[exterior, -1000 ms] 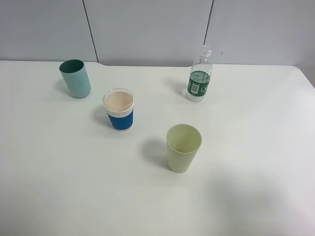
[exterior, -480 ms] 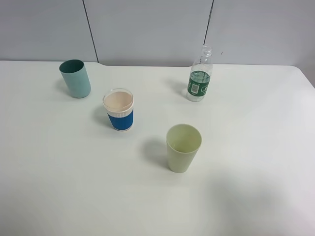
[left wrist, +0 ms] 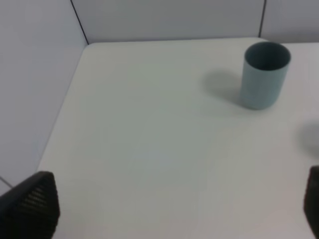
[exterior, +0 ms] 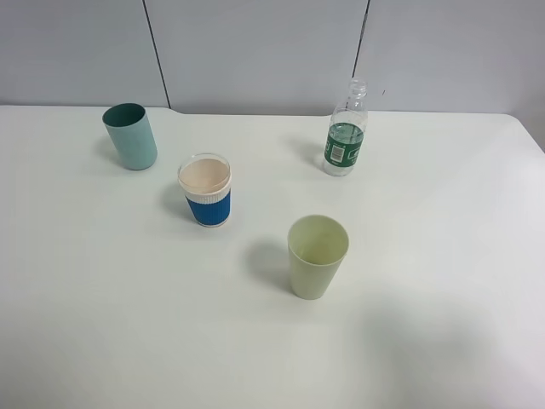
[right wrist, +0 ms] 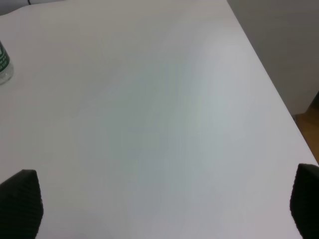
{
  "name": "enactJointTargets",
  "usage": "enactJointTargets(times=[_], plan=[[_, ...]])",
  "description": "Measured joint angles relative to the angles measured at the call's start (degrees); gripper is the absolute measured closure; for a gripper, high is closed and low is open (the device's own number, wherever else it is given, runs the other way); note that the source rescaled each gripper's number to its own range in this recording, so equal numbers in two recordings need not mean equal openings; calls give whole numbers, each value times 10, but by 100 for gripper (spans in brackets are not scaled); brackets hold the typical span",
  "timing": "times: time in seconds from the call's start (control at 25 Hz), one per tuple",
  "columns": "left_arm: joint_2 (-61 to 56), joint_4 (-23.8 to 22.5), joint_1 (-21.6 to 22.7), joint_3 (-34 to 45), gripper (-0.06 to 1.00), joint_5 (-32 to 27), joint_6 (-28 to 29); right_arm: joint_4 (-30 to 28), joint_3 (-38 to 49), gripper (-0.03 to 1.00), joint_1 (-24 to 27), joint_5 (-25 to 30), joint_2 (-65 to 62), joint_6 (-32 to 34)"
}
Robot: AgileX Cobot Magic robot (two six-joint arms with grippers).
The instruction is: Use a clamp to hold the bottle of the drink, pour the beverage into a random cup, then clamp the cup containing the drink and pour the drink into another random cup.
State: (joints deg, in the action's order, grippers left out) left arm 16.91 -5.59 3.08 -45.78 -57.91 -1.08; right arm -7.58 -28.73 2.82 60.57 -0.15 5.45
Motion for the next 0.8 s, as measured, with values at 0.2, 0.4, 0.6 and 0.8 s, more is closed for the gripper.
enactJointTargets(times=[0.2, 0.4, 0.6, 0.8], plan=[[-44, 11, 2, 0, -5, -51, -1, 0, 0, -3, 0, 0, 0, 0], [-99, 13, 2, 36, -5, -64, 0, 0, 0, -3, 0, 0, 0, 0], [-164, 16, 2, 95, -6, -63, 18, 0, 0, -3, 0, 0, 0, 0], [-172, 45, 2, 142, -6, -55, 23, 0, 0, -3, 0, 0, 0, 0]])
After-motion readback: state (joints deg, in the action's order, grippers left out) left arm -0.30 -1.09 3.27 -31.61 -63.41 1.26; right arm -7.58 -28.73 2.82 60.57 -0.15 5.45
